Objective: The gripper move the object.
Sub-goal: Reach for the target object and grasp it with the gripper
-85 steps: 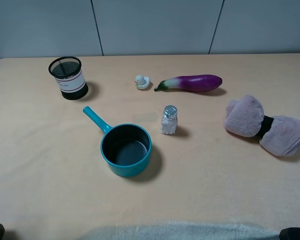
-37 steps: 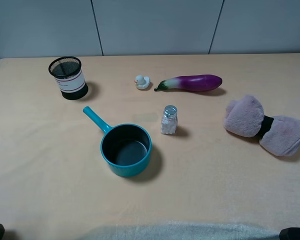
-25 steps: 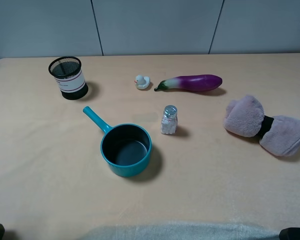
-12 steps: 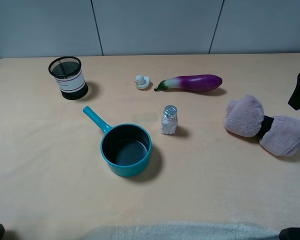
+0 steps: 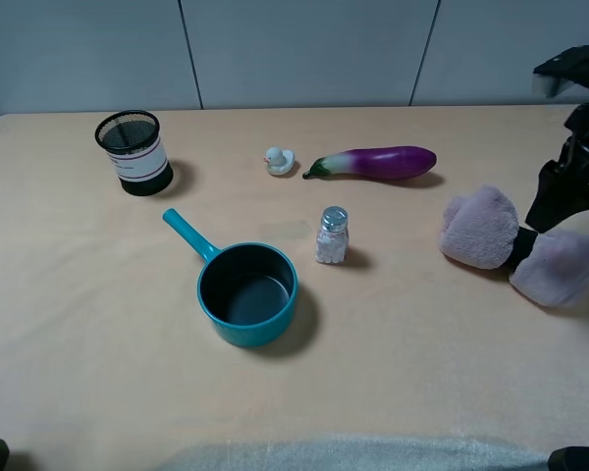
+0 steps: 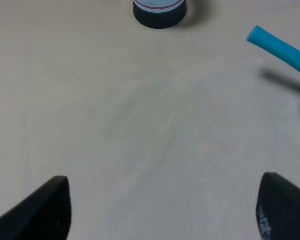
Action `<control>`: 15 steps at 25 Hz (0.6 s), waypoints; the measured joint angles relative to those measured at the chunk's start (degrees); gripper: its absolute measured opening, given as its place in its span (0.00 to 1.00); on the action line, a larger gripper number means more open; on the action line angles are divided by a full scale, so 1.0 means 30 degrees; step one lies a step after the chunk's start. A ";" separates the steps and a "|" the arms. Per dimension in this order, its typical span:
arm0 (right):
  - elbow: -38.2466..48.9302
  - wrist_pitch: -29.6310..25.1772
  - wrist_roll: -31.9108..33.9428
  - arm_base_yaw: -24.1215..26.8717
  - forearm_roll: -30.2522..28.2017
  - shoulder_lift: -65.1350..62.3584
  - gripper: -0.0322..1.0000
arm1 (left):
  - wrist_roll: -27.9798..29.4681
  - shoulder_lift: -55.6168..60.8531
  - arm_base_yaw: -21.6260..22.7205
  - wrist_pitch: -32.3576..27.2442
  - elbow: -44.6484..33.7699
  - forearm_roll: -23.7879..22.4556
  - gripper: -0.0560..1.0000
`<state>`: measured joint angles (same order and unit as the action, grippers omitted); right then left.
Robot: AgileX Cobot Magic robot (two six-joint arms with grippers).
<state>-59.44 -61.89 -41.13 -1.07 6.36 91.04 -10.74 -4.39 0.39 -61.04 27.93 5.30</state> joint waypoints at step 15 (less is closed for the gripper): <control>0.0000 0.2505 -0.0589 -0.2138 0.0914 0.3180 0.62 | 0.0000 0.0000 0.0000 0.0000 0.0000 0.0000 0.76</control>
<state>-59.44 -54.37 -42.89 -7.48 9.10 100.58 -10.74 -4.39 0.39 -61.04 27.93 5.30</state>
